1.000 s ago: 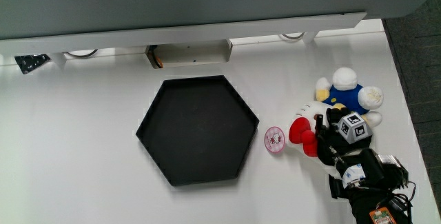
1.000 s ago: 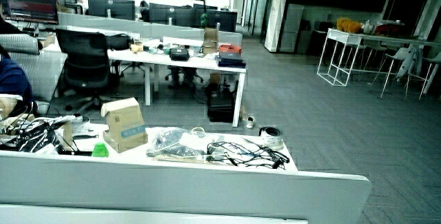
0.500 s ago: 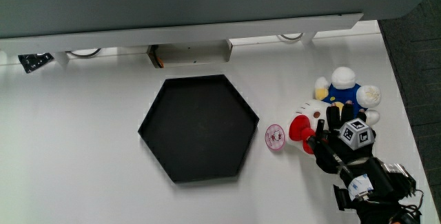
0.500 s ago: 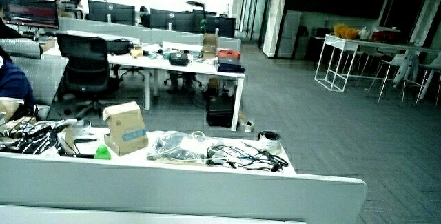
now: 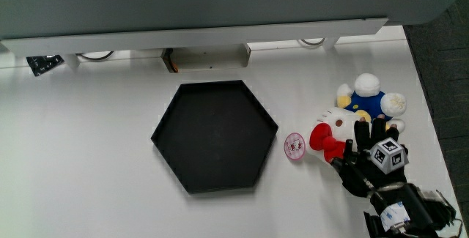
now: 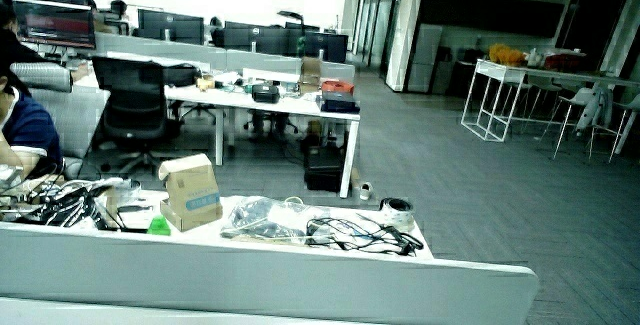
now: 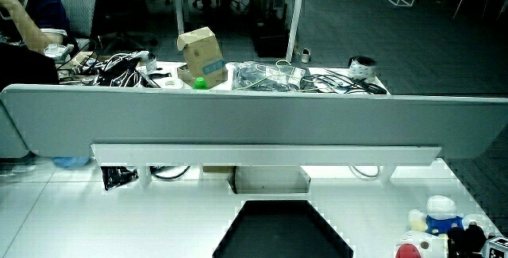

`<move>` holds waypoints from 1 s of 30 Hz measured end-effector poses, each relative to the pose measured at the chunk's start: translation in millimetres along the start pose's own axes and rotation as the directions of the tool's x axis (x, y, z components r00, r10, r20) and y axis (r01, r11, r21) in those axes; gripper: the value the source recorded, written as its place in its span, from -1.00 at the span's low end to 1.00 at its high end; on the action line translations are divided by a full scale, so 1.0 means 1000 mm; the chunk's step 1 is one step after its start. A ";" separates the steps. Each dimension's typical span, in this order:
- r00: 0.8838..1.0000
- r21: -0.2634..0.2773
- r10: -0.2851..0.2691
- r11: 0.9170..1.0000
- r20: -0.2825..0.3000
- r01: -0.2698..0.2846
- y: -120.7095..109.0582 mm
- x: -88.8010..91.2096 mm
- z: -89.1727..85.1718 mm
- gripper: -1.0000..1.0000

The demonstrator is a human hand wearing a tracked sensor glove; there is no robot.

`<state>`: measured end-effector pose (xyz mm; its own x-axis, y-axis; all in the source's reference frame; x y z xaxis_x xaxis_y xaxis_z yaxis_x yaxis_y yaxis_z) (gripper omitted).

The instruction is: Place hello kitty on desk

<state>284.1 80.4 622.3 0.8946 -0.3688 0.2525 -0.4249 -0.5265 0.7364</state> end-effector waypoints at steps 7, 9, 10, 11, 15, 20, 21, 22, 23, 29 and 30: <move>0.999 -0.060 0.017 0.998 -0.050 -0.020 -0.018 -0.006 0.000 -1.00; 1.000 -0.065 0.008 0.998 -0.021 -0.009 -0.027 -0.011 0.005 -1.00; 1.000 -0.061 0.005 0.998 -0.015 -0.006 -0.030 -0.012 0.005 -1.00; 0.999 0.028 0.039 0.999 0.017 -0.040 -0.028 -0.006 -0.006 -1.00; 1.000 -0.049 0.021 0.999 -0.018 -0.022 -0.043 -0.020 0.003 -1.00; 1.000 -0.047 0.018 0.999 -0.010 -0.019 -0.059 -0.026 -0.001 -1.00; 1.000 -0.049 0.014 0.999 -0.003 -0.014 -0.063 -0.029 0.000 -1.00; 1.000 -0.050 0.009 0.999 0.005 -0.008 -0.067 -0.032 0.002 -1.00; 0.999 -0.059 0.023 0.998 -0.026 -0.025 -0.066 -0.028 -0.009 -1.00; 0.998 -0.038 0.022 0.999 -0.054 -0.024 -0.083 -0.036 -0.021 -1.00; 0.997 -0.033 0.029 0.999 -0.070 -0.031 -0.085 -0.036 -0.025 -1.00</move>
<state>291.8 157.7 566.8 0.8895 -0.3292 0.3169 -0.4477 -0.4888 0.7488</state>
